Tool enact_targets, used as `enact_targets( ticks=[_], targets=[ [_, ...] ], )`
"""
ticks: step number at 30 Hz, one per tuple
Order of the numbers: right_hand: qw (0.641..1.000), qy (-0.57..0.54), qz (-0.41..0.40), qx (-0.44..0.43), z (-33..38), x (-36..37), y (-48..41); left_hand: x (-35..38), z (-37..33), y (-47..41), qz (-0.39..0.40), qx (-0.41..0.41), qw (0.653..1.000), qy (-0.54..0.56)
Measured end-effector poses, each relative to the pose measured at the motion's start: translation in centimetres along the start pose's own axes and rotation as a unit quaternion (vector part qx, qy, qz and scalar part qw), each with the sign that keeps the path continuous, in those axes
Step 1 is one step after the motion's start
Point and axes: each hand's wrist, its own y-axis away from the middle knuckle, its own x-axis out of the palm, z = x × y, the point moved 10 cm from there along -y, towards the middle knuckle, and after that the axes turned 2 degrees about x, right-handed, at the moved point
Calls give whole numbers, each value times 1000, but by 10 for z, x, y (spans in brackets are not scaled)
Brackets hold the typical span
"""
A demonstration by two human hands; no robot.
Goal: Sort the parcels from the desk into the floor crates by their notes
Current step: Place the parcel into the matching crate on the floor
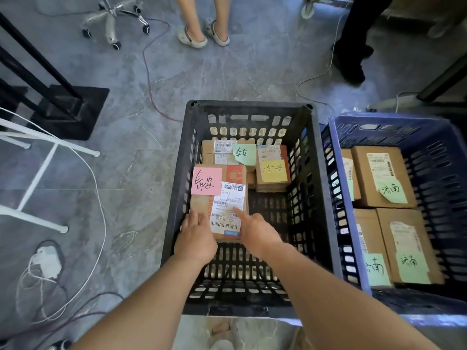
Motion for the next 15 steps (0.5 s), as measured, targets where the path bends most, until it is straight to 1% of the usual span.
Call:
enact_targets(
  ticks=[2,4,6,13,15],
  targets=[
    [1000,9,-8,9,-3,-10,12,-5,0,4,-11,12,1000,17],
    [999,15,-16,26,-10,-25,27,-11,-4,10,-12,27,1000,10],
    [998,24,-42,34,-17,-51,42,-19,-11,19,-15,40,999,10],
    [991,67,-115,30,-29,-142,105,-76,-83,78,-53,103,993,-16],
    [988,72,-133,28,-31,-164,128,-93,-108,99,-81,126,988,-23]
  ],
)
